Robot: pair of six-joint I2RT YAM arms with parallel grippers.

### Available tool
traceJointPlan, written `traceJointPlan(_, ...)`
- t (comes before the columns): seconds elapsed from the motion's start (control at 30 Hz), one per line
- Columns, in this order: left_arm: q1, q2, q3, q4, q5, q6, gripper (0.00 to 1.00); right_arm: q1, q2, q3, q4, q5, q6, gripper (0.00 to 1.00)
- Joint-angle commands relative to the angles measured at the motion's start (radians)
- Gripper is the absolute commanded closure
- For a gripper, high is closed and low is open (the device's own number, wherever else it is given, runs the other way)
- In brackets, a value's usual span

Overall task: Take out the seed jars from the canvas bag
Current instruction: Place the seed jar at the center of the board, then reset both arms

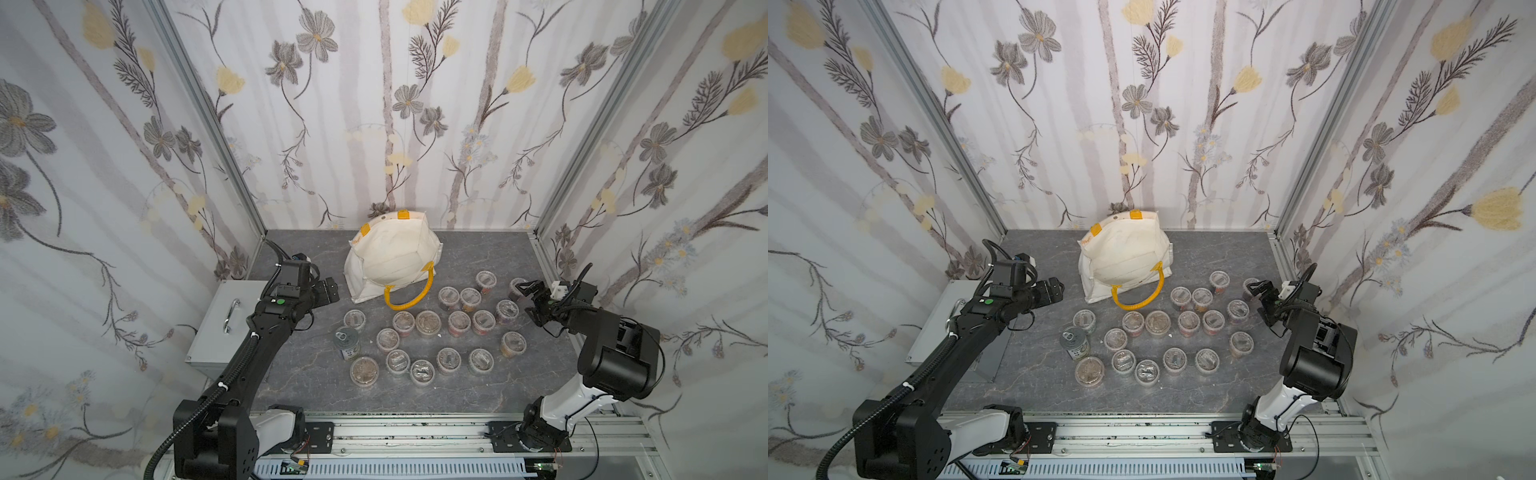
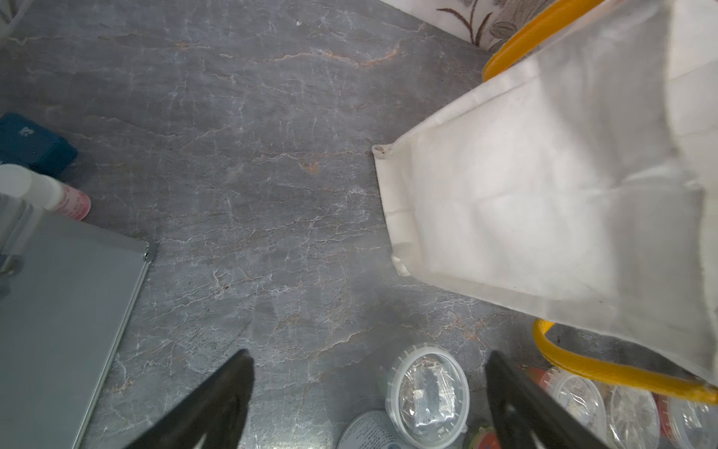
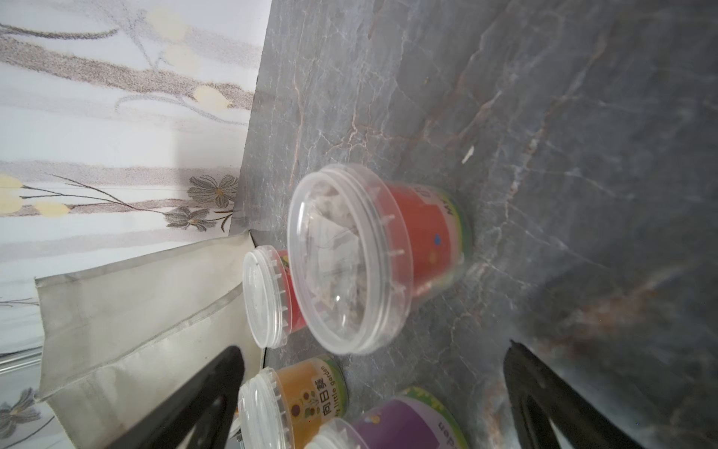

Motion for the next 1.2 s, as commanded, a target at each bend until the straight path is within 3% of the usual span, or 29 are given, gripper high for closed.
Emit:
traceJointPlan(0.0, 0.004, 0.023, -0.001, -0.023, -0.133, -0.086, 0.0, 0.002, -0.075, -0.063, -0.014, 0.048, -0.032, 0.0)
traceJointPlan(0.17, 0.054, 0.062, -0.037, 0.01, -0.163, -0.14, 0.0, 0.018, -0.28, -0.137, -0.041, 0.147, -0.081, 0.0)
traceJointPlan(0.33, 0.096, 0.071, -0.153, 0.226, -0.104, -0.102, 0.0, 0.095, -0.498, -0.217, 0.05, 0.317, -0.122, 0.0)
traceJointPlan(0.43, 0.101, 0.066, -0.233, 0.395, -0.115, -0.044, 0.0, 0.198, -0.636, -0.315, 0.22, 0.48, -0.197, 0.0)
traceJointPlan(0.6, 0.101, 0.032, -0.334, 0.608, -0.166, 0.102, 0.0, 0.344, -0.789, -0.542, 0.645, 0.638, -0.415, 0.0)
traceJointPlan(0.77, 0.101, 0.05, -0.394, 0.801, -0.17, 0.247, 0.0, 0.394, -0.723, -0.638, 0.853, 0.693, -0.54, 0.0)
traceJointPlan(0.93, 0.101, 0.092, -0.485, 0.987, -0.208, 0.273, 0.0, 0.399, -0.584, -0.691, 1.096, 0.735, -0.547, 0.0)
traceJointPlan(1.17, 0.098, 0.179, -0.522, 1.136, -0.151, 0.339, 0.0, 0.404, -0.342, -0.656, 1.317, 0.729, -0.572, 0.0)
